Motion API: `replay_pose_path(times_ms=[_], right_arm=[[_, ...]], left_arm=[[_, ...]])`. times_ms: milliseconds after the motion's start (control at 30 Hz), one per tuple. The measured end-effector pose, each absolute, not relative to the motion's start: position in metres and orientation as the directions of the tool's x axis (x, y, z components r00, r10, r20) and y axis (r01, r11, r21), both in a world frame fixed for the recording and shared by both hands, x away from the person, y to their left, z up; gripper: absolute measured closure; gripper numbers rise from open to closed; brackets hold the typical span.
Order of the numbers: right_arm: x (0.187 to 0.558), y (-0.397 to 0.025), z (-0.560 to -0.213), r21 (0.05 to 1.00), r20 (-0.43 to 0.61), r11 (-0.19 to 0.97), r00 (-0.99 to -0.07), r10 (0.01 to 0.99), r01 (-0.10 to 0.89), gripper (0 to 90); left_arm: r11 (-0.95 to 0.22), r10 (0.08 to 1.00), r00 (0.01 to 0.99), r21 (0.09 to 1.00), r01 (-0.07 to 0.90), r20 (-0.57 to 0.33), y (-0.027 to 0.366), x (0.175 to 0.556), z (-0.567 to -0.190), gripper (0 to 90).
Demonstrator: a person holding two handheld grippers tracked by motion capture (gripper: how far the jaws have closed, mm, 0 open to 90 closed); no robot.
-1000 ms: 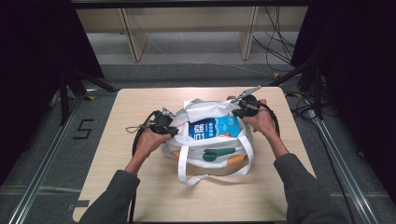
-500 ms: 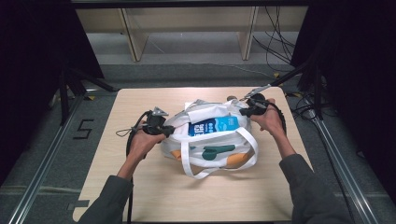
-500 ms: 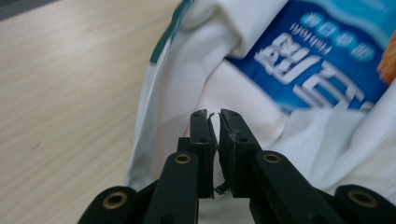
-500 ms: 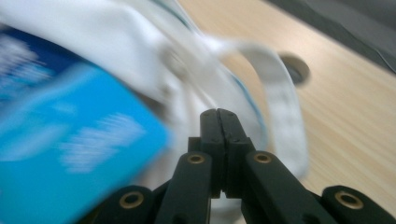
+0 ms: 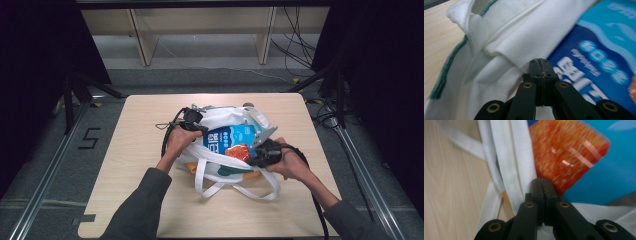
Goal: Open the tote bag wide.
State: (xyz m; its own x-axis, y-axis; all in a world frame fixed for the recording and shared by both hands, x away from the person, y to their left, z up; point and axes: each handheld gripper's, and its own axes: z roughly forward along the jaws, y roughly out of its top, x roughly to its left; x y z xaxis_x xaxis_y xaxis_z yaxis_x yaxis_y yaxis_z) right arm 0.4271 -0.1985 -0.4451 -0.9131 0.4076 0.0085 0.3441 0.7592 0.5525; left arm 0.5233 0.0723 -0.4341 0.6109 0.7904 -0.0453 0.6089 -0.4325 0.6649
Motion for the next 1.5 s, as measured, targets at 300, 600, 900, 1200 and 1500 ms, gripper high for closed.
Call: replay_pose_path(times_ms=[300, 600, 900, 1200, 1500], right_arm=[[0.423, -0.204, -0.445, 0.591, 0.016, 0.725, -0.904, 0.427, 0.353, 90.0], [0.479, -0.203, -0.400, 0.723, -0.067, 0.599, -0.828, 0.557, 0.345, 90.0], [0.502, -0.209, -0.416, 0.655, -0.087, 0.623, -0.778, 0.623, 0.426, 90.0], [0.489, -0.217, -0.399, 0.711, -0.105, 0.594, -0.779, 0.618, 0.376, 90.0], [0.480, -0.231, -0.395, 0.741, -0.094, 0.565, -0.776, 0.624, 0.364, 90.0]], left_arm=[[-0.427, 0.834, 0.551, 0.644, 0.634, 0.010, 0.089, 0.534, -0.433, 89.5], [-0.589, 0.672, 0.740, 0.620, 0.519, 0.019, 0.090, 0.466, -0.426, 88.0], [-0.610, 0.654, 0.756, 0.591, 0.528, -0.001, 0.116, 0.435, -0.440, 89.5], [-0.488, 0.685, 0.729, 0.744, 0.457, 0.002, 0.126, 0.435, -0.414, 85.6], [-0.380, 0.725, 0.684, 0.782, 0.494, -0.080, 0.145, 0.427, -0.407, 84.1]])
